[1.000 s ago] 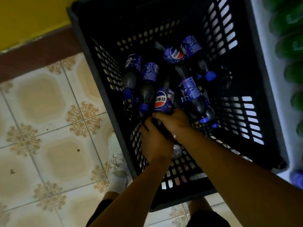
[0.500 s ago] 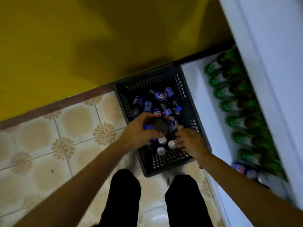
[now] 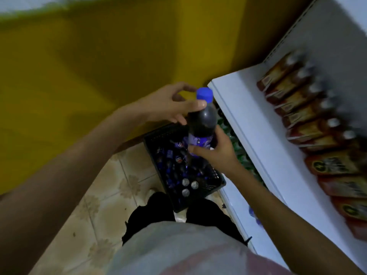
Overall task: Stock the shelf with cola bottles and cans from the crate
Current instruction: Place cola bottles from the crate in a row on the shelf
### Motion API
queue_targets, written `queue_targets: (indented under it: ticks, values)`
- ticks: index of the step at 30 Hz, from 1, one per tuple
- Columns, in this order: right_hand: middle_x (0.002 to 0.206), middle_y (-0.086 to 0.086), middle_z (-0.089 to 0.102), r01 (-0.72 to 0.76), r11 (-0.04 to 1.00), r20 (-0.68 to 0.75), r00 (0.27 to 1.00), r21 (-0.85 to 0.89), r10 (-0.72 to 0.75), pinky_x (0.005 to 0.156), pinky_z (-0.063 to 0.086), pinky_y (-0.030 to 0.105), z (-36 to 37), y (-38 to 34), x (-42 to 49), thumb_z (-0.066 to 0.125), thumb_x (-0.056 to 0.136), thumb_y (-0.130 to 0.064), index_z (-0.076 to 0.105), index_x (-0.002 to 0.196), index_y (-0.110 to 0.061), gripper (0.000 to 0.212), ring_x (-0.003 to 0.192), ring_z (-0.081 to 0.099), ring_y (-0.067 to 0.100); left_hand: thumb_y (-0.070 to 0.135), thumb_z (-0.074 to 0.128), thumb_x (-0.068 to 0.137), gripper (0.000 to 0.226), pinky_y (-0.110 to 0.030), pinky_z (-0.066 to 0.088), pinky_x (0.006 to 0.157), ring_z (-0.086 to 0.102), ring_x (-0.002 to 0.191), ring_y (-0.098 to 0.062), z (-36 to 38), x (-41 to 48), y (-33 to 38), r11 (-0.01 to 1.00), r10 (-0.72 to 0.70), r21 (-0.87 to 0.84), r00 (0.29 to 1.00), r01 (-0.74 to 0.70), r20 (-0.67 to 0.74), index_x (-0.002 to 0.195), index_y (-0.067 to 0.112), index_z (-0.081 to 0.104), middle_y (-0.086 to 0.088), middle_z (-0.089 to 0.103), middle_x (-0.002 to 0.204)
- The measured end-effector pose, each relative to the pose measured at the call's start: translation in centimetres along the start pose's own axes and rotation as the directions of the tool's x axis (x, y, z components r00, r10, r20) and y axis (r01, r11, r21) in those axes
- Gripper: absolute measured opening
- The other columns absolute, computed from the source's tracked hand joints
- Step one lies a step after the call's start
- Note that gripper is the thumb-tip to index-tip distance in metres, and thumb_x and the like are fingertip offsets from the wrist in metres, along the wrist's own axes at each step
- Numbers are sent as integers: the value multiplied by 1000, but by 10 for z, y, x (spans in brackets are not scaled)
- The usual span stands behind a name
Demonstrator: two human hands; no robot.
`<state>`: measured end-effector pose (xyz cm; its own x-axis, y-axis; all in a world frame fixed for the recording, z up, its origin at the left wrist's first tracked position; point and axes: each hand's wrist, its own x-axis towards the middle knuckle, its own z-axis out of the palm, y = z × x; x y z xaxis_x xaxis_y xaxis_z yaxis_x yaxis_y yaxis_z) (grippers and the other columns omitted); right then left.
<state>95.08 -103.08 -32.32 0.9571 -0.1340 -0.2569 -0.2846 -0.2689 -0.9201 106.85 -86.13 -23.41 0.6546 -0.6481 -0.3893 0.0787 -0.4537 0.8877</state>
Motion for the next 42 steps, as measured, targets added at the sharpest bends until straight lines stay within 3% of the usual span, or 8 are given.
queue_targets:
  ticks: [5,9,15,22,30,34,38,42]
  values:
    - [95,4,72,-8,913,-61,997,408,36,75,54,24,-14,-64,-19,75,63,-4,59,113,-5,53,83,69,11,85,63,51,82,-22,52,81,65,99,-1,4,-15,2,973,134,-182,990,-139,-41,118,43,46,9,59,121]
    - [98,6,72,74,877,-78,996,474,-42,82,54,32,-40,-103,-38,74,57,-17,62,109,-7,54,91,68,21,65,49,81,57,-40,48,97,61,114,-14,26,-20,2,931,186,-341,974,-132,132,128,32,49,4,63,124]
    - [107,14,69,218,806,-35,971,551,-238,95,50,47,-92,-152,-62,78,52,-21,67,110,-13,59,100,65,30,80,68,50,96,-45,49,98,58,118,-31,70,-20,36,752,219,-639,854,160,472,126,22,60,-13,61,128]
    - [104,0,72,354,920,-547,810,169,-211,79,55,27,-151,-194,-96,86,61,-24,58,118,-14,64,95,70,14,77,75,43,108,-40,54,87,59,118,-24,117,-5,102,652,404,-709,914,-267,27,134,26,44,-6,57,133]
    - [110,-9,66,311,942,-773,563,-130,-293,82,57,26,-240,-209,-107,87,63,-35,53,122,-22,70,95,66,2,38,85,61,90,-22,45,100,43,128,-1,200,35,187,694,686,-85,692,-715,-224,134,42,32,18,44,136]
    - [113,-6,65,220,946,-701,636,-237,-324,83,58,36,-302,-204,-123,86,56,-49,50,123,-20,81,99,66,9,11,80,71,71,-19,54,79,59,102,4,234,66,241,699,680,-147,714,-700,-166,125,31,38,10,58,114]
    - [118,-6,59,139,941,-531,796,-308,-292,80,56,24,-354,-189,-158,83,69,-29,37,136,-25,81,101,63,7,7,76,70,59,-22,55,71,65,86,-3,256,85,274,693,679,-390,731,-606,73,118,25,46,1,63,102]
    - [118,-6,61,153,943,-571,763,-295,-302,84,56,29,-385,-173,-164,81,72,-28,40,131,-29,72,103,63,11,19,74,63,71,-34,56,76,64,92,-19,287,114,299,696,687,-461,697,-550,205,127,18,44,-10,62,108]
